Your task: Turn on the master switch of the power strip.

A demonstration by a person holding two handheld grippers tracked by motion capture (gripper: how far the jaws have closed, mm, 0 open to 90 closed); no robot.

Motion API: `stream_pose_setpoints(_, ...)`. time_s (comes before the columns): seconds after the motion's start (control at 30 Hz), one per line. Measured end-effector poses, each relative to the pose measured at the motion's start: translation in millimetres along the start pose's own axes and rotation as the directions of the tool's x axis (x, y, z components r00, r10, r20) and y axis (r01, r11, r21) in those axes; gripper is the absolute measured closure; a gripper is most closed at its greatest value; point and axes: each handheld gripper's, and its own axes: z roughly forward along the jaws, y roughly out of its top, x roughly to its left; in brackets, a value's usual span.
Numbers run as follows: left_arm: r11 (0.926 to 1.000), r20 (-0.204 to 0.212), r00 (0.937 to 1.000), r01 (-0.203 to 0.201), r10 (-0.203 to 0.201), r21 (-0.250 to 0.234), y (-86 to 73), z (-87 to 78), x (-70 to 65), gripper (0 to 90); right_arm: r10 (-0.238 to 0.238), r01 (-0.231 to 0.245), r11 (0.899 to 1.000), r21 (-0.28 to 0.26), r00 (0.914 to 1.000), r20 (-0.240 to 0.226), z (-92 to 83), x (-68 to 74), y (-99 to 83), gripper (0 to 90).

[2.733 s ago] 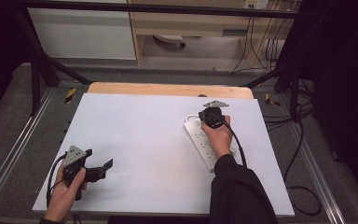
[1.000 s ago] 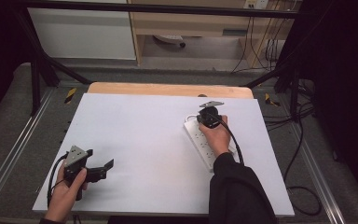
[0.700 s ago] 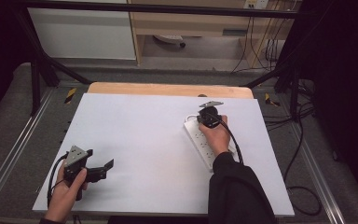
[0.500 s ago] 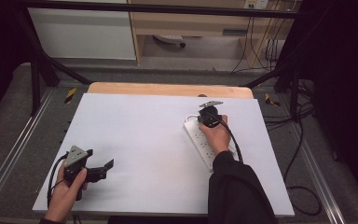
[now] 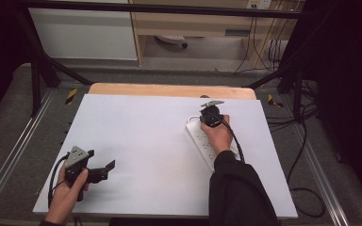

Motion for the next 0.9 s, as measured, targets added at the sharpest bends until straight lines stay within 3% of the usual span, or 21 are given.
stream_pose_setpoints(0.9, 0.9997, 0.018, 0.9998, -0.013, 0.012, 0.019, -0.9, 3.2, -3.0, 6.3, 0.012, -0.013, 1.0, 0.021, 0.9999, 0.007, 1.7, 1.8, -1.4, 90.0)
